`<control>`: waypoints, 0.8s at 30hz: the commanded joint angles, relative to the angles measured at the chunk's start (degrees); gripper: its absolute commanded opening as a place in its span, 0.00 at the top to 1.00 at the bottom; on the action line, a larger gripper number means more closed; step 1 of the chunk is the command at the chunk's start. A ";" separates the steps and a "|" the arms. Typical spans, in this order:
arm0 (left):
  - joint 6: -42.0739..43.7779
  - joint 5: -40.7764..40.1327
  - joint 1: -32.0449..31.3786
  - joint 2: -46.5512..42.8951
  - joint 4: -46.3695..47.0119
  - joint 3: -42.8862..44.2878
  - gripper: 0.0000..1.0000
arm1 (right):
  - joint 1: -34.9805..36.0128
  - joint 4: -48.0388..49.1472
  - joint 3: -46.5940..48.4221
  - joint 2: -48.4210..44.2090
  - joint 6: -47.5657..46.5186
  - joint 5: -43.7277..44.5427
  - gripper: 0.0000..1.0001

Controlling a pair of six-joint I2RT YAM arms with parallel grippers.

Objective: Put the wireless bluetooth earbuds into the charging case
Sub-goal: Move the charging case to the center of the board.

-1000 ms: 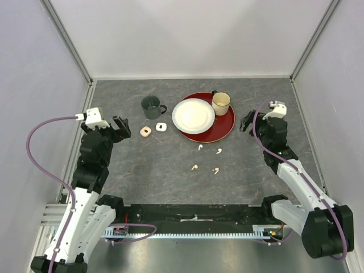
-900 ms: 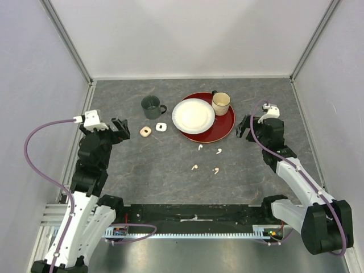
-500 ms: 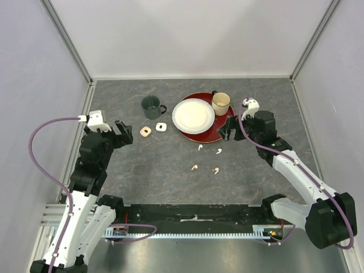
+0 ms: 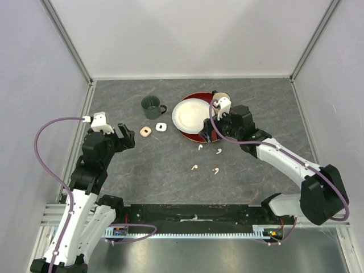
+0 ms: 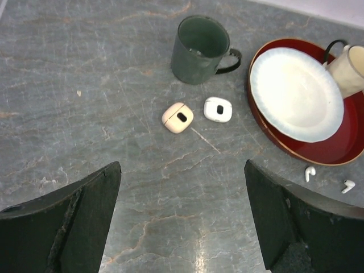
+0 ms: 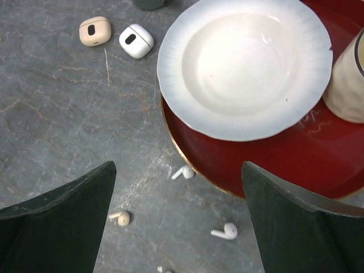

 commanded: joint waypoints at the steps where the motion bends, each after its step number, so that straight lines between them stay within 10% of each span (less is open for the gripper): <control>1: -0.98 0.57 0.35 1.40 -1.62 0.27 0.05 | 0.82 11.39 2.64 5.19 -4.11 -1.84 0.02; 24: -2.47 8.92 9.57 0.25 2.08 -1.05 0.05 | 9.69 4.20 18.55 18.05 -24.49 -0.70 0.02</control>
